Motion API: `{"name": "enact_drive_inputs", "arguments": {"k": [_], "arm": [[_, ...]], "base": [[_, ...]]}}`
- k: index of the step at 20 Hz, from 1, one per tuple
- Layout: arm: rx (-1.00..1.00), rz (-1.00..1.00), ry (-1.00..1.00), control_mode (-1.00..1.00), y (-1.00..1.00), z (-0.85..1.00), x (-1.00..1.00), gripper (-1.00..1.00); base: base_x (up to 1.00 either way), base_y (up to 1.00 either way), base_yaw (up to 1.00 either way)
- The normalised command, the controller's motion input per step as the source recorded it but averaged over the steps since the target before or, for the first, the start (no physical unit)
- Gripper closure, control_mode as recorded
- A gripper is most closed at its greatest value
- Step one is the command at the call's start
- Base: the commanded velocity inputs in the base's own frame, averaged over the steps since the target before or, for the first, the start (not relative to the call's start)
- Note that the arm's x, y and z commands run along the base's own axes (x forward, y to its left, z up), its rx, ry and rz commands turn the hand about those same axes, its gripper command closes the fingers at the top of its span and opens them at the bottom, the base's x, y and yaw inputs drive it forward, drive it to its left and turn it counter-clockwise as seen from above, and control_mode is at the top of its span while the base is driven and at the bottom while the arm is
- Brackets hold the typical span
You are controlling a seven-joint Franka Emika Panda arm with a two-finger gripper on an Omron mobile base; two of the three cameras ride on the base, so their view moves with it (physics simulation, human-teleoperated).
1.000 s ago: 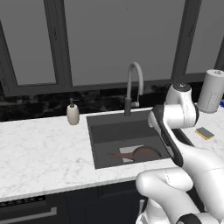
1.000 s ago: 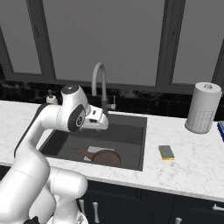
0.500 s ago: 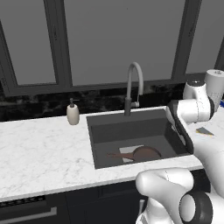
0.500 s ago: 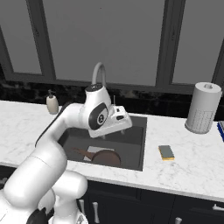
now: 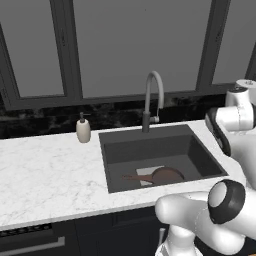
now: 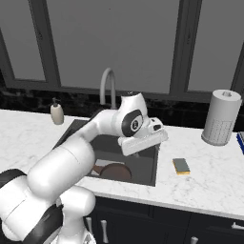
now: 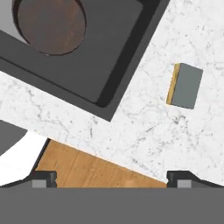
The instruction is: Pick the pan and sponge and place them into the sink. Then turn on the water.
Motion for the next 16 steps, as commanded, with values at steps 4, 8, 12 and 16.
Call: {"name": "enact_drive_inputs", "arguments": {"k": [4,8,12,16], "arm": [[0.07,0.0,0.02,-1.0,-0.33,-0.06,0.08,-1.0],[0.01,0.0,0.08,-1.0,-0.16,-0.11,0.08,-1.0],[0.0,0.0,0.03,-1.0,-0.01,-0.45,0.24,-1.0],[0.08,0.0,0.0,-1.0,-0.15,-0.34,0.3,-1.0]], "base": [[0.0,0.0,0.0],[0.0,0.0,0.0],[0.0,0.0,0.0],[0.0,0.0,0.0]]}}
